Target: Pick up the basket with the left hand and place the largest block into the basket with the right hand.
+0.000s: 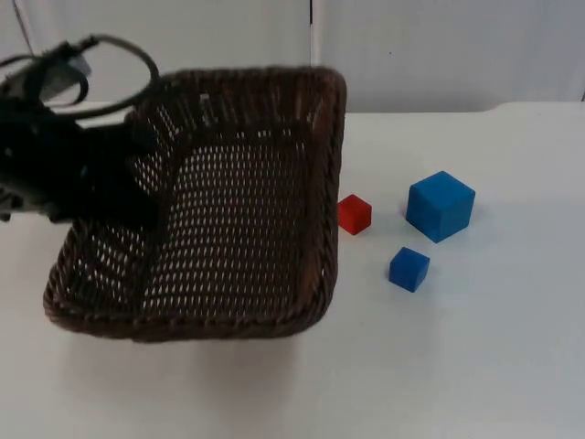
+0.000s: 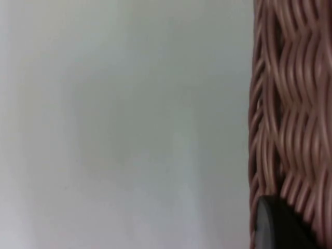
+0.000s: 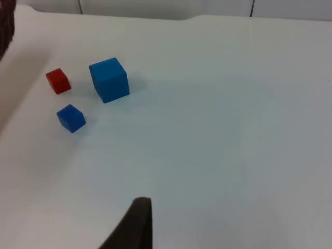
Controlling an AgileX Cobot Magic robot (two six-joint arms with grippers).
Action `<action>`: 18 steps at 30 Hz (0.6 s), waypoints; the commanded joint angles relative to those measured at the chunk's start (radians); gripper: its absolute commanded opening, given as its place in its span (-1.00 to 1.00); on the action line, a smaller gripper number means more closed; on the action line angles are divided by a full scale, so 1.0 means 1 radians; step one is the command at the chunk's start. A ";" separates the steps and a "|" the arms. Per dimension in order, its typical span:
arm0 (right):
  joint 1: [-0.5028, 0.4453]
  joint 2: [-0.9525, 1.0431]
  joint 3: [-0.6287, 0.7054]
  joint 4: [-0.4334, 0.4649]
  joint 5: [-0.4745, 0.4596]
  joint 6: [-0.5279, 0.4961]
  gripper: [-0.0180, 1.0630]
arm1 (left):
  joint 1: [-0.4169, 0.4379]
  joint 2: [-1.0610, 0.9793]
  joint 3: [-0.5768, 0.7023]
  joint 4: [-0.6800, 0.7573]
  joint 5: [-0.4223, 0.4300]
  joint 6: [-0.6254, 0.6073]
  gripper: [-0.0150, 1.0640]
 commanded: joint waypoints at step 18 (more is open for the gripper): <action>-0.005 -0.004 0.003 0.000 -0.005 0.001 0.98 | 0.001 -0.219 0.127 0.028 0.117 -0.076 -0.98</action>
